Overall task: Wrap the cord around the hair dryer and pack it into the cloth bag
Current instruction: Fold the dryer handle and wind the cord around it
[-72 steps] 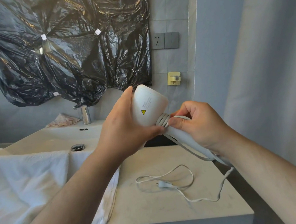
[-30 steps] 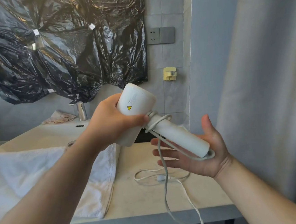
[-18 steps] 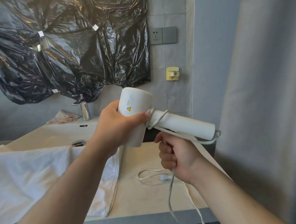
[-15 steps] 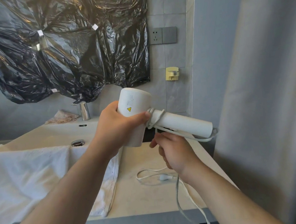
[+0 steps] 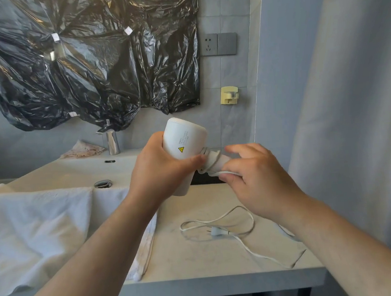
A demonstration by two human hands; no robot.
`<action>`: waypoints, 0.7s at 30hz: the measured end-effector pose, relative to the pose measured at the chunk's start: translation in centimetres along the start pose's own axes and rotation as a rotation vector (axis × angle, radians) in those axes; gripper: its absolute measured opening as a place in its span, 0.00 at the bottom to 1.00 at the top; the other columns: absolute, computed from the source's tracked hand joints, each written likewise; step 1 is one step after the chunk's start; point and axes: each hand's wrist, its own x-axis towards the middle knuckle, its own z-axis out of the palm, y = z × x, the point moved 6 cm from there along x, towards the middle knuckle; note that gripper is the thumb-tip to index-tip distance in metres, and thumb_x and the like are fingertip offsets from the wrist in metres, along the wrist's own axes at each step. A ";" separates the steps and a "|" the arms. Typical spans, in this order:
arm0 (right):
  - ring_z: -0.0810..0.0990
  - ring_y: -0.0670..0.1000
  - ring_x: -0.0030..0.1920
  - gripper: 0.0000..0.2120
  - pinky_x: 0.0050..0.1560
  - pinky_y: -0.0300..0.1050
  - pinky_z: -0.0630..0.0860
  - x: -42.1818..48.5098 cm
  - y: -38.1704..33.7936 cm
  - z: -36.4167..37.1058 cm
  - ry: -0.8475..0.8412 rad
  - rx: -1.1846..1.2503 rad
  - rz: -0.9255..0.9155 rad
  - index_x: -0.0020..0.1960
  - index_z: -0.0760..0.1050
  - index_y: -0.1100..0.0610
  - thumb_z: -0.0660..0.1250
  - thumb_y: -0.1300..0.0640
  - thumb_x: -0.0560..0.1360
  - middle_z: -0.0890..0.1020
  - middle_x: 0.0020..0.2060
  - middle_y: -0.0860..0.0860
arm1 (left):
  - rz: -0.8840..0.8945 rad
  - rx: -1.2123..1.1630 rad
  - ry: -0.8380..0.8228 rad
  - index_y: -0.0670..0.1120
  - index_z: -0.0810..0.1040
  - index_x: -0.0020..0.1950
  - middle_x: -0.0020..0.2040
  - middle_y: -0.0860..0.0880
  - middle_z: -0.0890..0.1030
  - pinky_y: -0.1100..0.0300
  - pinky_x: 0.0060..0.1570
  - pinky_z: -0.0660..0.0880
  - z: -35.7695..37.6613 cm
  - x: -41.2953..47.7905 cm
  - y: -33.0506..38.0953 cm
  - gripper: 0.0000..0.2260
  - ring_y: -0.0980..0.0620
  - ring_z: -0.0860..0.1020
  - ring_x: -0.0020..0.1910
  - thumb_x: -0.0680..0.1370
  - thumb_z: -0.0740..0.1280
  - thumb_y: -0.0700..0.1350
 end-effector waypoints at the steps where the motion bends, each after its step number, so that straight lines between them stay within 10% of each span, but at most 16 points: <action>1: 0.77 0.55 0.52 0.11 0.53 0.49 0.74 0.1 0.2 0.1 -0.037 0.106 -0.012 0.45 0.84 0.55 0.64 0.52 0.73 0.82 0.53 0.50 | 0.007 0.011 -0.006 0.54 0.75 0.52 0.43 0.56 0.80 0.48 0.44 0.80 0.1 -0.1 0.2 0.30 0.54 0.80 0.43 0.55 0.75 0.65; 11: 0.75 0.52 0.49 0.13 0.53 0.46 0.69 -0.3 1.0 0.8 -0.169 0.292 0.014 0.38 0.76 0.61 0.63 0.53 0.74 0.82 0.48 0.53 | 0.096 0.218 -0.114 0.56 0.67 0.66 0.51 0.57 0.76 0.52 0.49 0.76 0.6 -0.5 1.5 0.44 0.51 0.76 0.50 0.54 0.83 0.58; 21: 0.76 0.49 0.42 0.10 0.46 0.50 0.73 0.1 0.5 0.4 -0.169 0.302 -0.010 0.41 0.78 0.55 0.61 0.53 0.75 0.81 0.42 0.48 | 0.086 0.258 -0.082 0.54 0.67 0.58 0.44 0.59 0.74 0.54 0.40 0.74 0.9 -0.6 1.2 0.35 0.51 0.76 0.45 0.59 0.79 0.61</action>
